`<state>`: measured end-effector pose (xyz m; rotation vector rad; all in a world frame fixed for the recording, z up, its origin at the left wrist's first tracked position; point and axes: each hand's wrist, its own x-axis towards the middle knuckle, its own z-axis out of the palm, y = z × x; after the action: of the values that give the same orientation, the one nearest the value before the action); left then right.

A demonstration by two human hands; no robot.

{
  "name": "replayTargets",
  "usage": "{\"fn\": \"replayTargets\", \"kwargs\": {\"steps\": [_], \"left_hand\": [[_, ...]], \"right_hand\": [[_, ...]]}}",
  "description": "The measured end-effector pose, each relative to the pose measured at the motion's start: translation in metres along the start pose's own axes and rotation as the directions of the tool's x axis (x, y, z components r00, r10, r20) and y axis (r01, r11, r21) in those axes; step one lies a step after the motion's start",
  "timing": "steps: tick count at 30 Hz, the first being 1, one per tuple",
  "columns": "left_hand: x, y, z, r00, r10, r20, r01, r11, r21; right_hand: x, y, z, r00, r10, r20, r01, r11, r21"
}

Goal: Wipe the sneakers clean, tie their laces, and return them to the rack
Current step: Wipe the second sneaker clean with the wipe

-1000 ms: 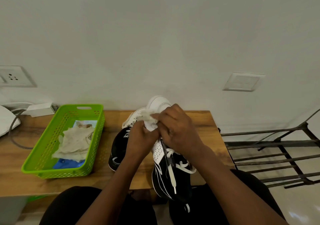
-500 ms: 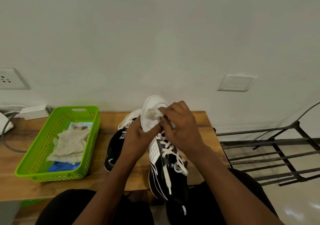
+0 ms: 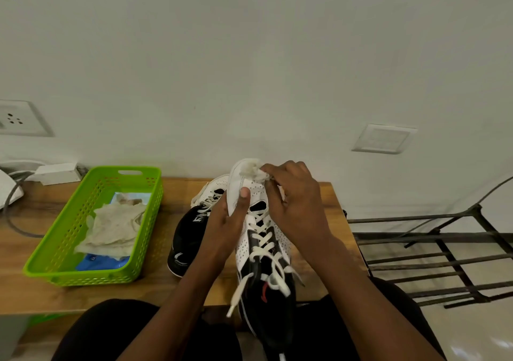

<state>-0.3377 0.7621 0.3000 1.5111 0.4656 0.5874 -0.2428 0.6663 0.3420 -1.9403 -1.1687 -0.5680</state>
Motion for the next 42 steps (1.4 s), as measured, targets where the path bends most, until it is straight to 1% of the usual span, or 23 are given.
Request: {"fn": "replayTargets", "kwargs": {"steps": [5,11,12,14,16,17,18,19,20,21,22,23,25,26,28,30,32,34,36,38,39,41,42], "left_hand": [[-0.004,-0.008,-0.003,0.998,-0.047,-0.03,0.046,0.998,-0.034],[-0.003,-0.014,0.003,0.988,-0.136,-0.072,0.13,0.987,-0.09],[-0.002,-0.015,0.003,0.984,-0.157,-0.088,0.149,0.984,-0.094],[0.001,-0.016,0.0,0.974,-0.194,-0.116,0.184,0.978,-0.098],[0.003,-0.018,-0.001,0.975,-0.188,-0.115,0.186,0.982,-0.034],[0.002,-0.019,-0.001,0.979,-0.176,-0.105,0.176,0.984,-0.007],[0.001,-0.02,0.0,0.981,-0.169,-0.093,0.17,0.985,0.005],[0.001,-0.02,-0.001,0.983,-0.163,-0.084,0.164,0.986,0.009],[0.002,-0.02,0.0,0.985,-0.152,-0.081,0.154,0.988,0.018],[0.002,-0.02,0.001,0.987,-0.139,-0.085,0.142,0.99,0.029],[0.002,-0.019,0.003,0.99,-0.114,-0.085,0.119,0.991,0.056],[0.002,-0.019,0.005,0.993,-0.084,-0.082,0.091,0.992,0.085],[0.001,-0.02,0.01,0.995,-0.025,-0.094,0.036,0.992,0.117],[0.0,-0.021,0.01,0.994,-0.004,-0.107,0.016,0.993,0.114],[-0.001,-0.022,0.008,0.99,0.043,-0.135,-0.028,0.993,0.113],[0.0,-0.024,0.006,0.986,0.04,-0.159,-0.023,0.994,0.108],[0.0,-0.023,0.004,0.976,0.0,-0.216,0.006,1.0,0.027],[0.002,-0.022,0.001,0.97,-0.071,-0.231,0.048,0.994,-0.103],[0.002,-0.019,-0.004,0.971,-0.095,-0.221,0.062,0.986,-0.152],[0.002,-0.014,-0.005,0.979,-0.068,-0.194,0.046,0.992,-0.117],[0.002,-0.014,-0.005,0.983,-0.057,-0.174,0.041,0.995,-0.096],[0.001,-0.015,-0.001,0.989,-0.046,-0.141,0.037,0.997,-0.062],[0.0,-0.016,0.0,0.991,-0.034,-0.131,0.029,0.999,-0.042]], "right_hand": [[-0.013,0.004,0.001,0.975,-0.051,0.218,0.057,0.998,-0.023],[-0.019,0.001,-0.004,0.936,-0.123,0.329,0.148,0.988,-0.052],[-0.02,0.0,-0.004,0.915,-0.133,0.382,0.17,0.983,-0.065],[-0.025,-0.004,0.0,0.836,-0.14,0.531,0.214,0.974,-0.079],[-0.026,-0.002,-0.001,0.774,-0.126,0.621,0.185,0.982,-0.032],[-0.025,0.001,-0.004,0.781,-0.114,0.614,0.132,0.991,0.016],[-0.022,0.004,-0.009,0.822,-0.08,0.564,0.053,0.996,0.065],[-0.018,0.006,-0.014,0.89,-0.017,0.456,-0.037,0.993,0.109],[-0.014,0.008,-0.019,0.956,0.058,0.288,-0.103,0.984,0.144],[-0.01,0.007,-0.02,0.986,0.114,0.125,-0.133,0.979,0.153],[-0.005,0.005,-0.018,0.991,0.135,0.026,-0.137,0.981,0.135],[-0.002,0.0,-0.013,0.994,0.108,0.015,-0.109,0.989,0.098],[-0.004,-0.003,0.003,0.99,-0.017,0.141,0.012,0.999,0.032],[-0.005,-0.001,0.007,0.981,-0.043,0.188,0.038,0.999,0.03],[-0.006,0.006,0.006,0.982,-0.025,0.185,0.016,0.999,0.051],[-0.011,0.009,-0.001,0.989,0.069,0.127,-0.085,0.989,0.121],[-0.018,0.011,-0.005,0.961,0.21,0.177,-0.246,0.945,0.215],[-0.025,0.02,-0.006,0.888,0.324,0.327,-0.391,0.905,0.166],[-0.027,0.03,-0.011,0.827,0.383,0.412,-0.435,0.899,0.038],[-0.019,0.029,-0.017,0.845,0.417,0.334,-0.453,0.891,0.034],[-0.014,0.022,-0.019,0.871,0.412,0.268,-0.453,0.884,0.112],[-0.001,0.003,-0.018,0.921,0.331,0.207,-0.377,0.89,0.256],[0.004,-0.005,-0.014,0.938,0.272,0.214,-0.323,0.91,0.259]]}}
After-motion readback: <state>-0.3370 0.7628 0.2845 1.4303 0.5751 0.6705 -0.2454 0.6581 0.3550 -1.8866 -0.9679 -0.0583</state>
